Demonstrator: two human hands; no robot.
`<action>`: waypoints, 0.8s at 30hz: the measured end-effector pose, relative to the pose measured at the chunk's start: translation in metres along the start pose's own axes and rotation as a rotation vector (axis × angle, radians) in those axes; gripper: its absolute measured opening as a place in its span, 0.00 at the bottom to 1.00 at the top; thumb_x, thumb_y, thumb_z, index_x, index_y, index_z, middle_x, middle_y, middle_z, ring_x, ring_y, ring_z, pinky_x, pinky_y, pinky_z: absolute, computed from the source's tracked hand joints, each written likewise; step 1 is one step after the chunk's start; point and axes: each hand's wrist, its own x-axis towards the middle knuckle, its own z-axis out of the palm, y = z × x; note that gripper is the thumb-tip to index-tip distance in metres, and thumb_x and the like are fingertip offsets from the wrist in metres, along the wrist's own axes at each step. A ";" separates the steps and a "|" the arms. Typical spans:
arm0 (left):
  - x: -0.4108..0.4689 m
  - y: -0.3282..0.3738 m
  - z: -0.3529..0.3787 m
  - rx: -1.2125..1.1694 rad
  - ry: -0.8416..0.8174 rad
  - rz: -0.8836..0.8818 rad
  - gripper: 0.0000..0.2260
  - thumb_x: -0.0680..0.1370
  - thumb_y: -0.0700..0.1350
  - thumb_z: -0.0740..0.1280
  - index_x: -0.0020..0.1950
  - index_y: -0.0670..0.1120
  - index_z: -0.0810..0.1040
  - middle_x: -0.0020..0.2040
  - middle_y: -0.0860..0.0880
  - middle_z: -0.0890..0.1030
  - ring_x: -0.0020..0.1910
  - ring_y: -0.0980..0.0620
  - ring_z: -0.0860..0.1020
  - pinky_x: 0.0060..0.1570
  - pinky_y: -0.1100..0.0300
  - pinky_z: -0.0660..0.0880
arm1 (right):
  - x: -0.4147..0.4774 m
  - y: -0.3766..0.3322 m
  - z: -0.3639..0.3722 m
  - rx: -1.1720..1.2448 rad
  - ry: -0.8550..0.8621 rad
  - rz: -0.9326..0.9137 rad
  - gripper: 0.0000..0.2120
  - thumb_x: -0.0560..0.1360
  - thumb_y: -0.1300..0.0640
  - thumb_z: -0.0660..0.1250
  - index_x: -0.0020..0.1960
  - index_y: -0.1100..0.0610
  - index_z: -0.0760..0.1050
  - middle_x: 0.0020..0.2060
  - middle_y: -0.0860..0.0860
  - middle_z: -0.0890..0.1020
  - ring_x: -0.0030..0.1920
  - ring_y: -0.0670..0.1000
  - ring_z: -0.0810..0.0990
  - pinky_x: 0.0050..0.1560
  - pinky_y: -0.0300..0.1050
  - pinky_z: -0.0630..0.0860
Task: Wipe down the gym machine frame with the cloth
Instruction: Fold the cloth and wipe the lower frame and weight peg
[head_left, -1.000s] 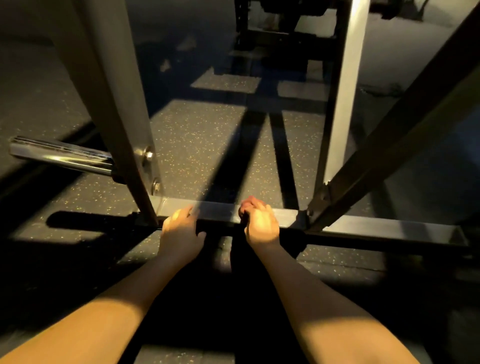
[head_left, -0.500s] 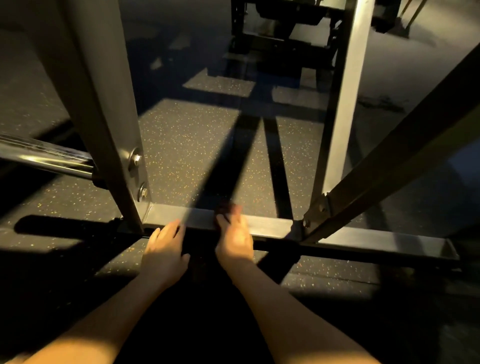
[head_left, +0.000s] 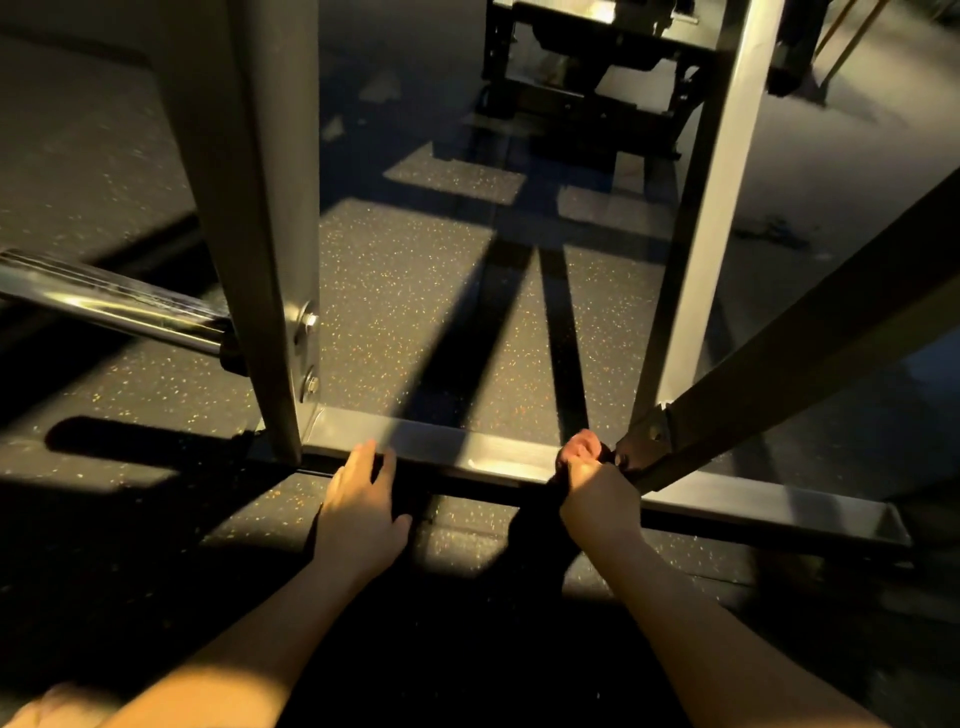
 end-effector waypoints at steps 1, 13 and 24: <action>0.000 -0.001 0.001 -0.004 -0.002 -0.005 0.39 0.78 0.55 0.69 0.84 0.52 0.52 0.81 0.46 0.56 0.76 0.43 0.63 0.72 0.48 0.67 | -0.001 -0.010 0.002 0.056 0.040 0.063 0.13 0.71 0.65 0.68 0.54 0.56 0.74 0.44 0.48 0.76 0.42 0.50 0.81 0.40 0.38 0.77; 0.009 -0.009 -0.005 0.143 -0.038 0.046 0.40 0.78 0.55 0.69 0.84 0.51 0.51 0.83 0.45 0.50 0.81 0.43 0.52 0.78 0.49 0.55 | -0.012 -0.107 0.040 -0.195 -0.101 -0.541 0.18 0.80 0.57 0.60 0.69 0.56 0.75 0.70 0.55 0.75 0.66 0.59 0.75 0.56 0.50 0.78; 0.008 -0.006 -0.001 0.082 -0.055 0.023 0.40 0.79 0.56 0.68 0.84 0.52 0.48 0.83 0.45 0.47 0.82 0.42 0.50 0.78 0.47 0.55 | 0.011 -0.033 0.021 -0.078 0.045 -0.039 0.11 0.78 0.64 0.64 0.58 0.66 0.77 0.53 0.59 0.78 0.53 0.56 0.79 0.58 0.46 0.77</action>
